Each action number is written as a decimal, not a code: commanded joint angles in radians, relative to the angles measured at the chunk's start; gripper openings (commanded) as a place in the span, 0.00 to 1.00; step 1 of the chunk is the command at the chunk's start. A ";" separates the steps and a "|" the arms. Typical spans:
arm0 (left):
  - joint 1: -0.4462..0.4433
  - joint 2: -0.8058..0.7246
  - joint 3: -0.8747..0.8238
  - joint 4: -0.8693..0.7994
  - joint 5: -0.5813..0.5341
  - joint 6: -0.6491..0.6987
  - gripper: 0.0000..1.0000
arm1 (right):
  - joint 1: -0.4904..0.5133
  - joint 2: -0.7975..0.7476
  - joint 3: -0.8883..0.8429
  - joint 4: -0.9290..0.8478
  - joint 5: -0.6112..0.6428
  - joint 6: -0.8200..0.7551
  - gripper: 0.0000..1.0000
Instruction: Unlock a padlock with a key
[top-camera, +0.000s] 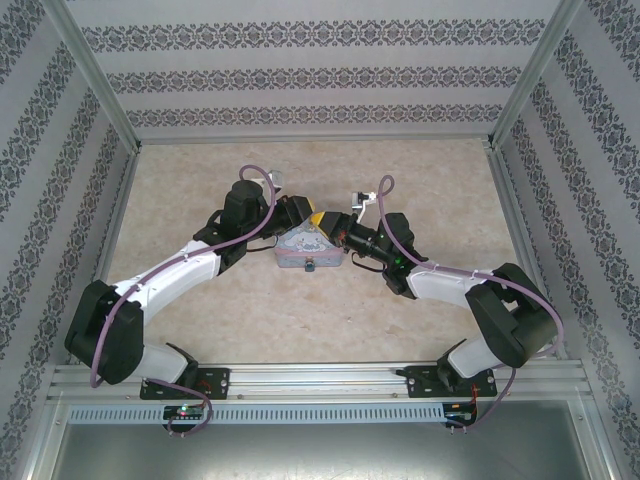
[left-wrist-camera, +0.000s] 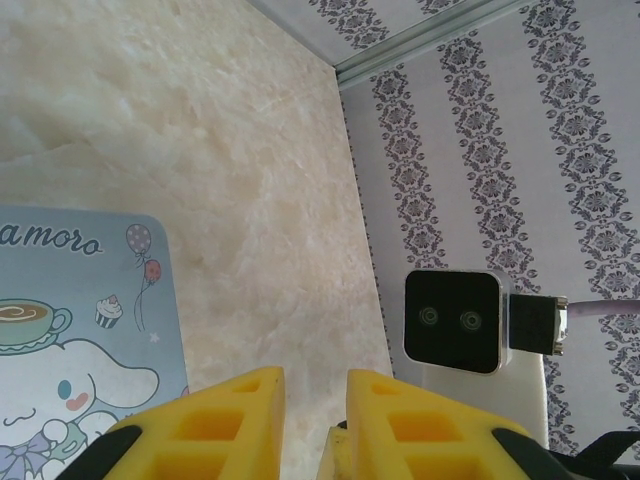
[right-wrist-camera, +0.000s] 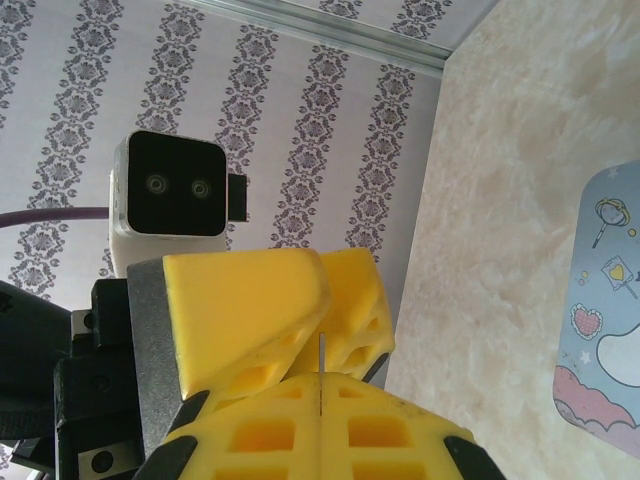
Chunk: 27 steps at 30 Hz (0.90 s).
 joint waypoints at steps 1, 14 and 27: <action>0.010 0.011 0.006 0.049 0.006 0.000 0.23 | 0.015 0.005 0.025 0.044 0.005 -0.003 0.00; 0.010 0.010 0.004 0.057 0.016 0.000 0.12 | 0.020 0.020 0.033 0.059 0.009 0.008 0.00; 0.008 0.012 -0.004 0.087 0.034 -0.010 0.02 | 0.024 0.026 0.043 0.064 0.015 0.013 0.00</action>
